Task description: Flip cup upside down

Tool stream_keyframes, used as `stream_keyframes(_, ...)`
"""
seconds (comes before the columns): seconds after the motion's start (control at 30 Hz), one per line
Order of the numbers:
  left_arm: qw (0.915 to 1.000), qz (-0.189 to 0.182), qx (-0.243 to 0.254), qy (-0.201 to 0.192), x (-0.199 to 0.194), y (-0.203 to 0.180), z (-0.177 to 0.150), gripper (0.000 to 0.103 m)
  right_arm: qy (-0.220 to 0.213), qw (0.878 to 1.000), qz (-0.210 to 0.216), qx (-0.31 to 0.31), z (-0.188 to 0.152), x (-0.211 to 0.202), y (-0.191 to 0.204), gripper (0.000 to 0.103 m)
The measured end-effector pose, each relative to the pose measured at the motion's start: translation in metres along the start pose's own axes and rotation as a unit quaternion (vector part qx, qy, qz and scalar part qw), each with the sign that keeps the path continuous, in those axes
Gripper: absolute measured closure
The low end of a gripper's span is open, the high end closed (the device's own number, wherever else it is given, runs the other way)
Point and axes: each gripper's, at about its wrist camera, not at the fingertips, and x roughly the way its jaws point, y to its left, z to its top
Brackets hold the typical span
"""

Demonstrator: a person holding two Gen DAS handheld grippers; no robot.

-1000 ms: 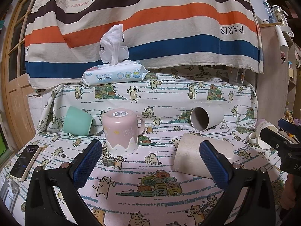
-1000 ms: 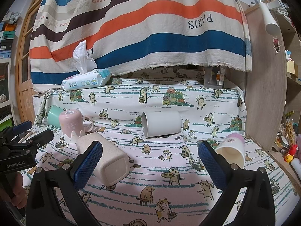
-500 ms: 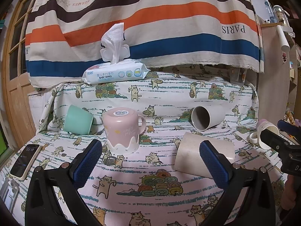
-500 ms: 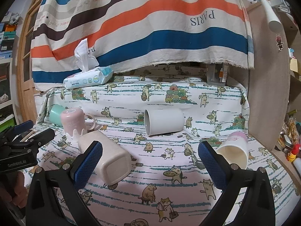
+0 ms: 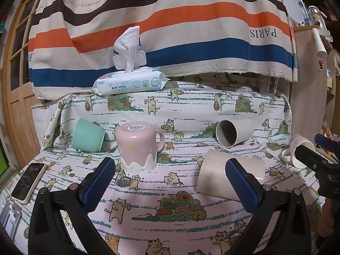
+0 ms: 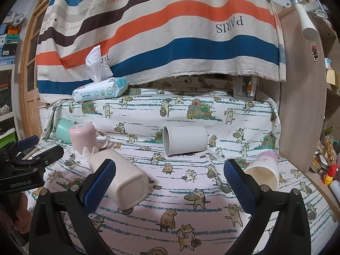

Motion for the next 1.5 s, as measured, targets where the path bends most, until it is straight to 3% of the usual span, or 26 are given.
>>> stream_keyframes(1.5, 1.0000, 0.003, -0.002, -0.003, -0.0023, -0.0027, 0.0016, 0.000, 0.007, 1.000, -0.022, 0.004, -0.0020, 0.0021, -0.0023, 0.001)
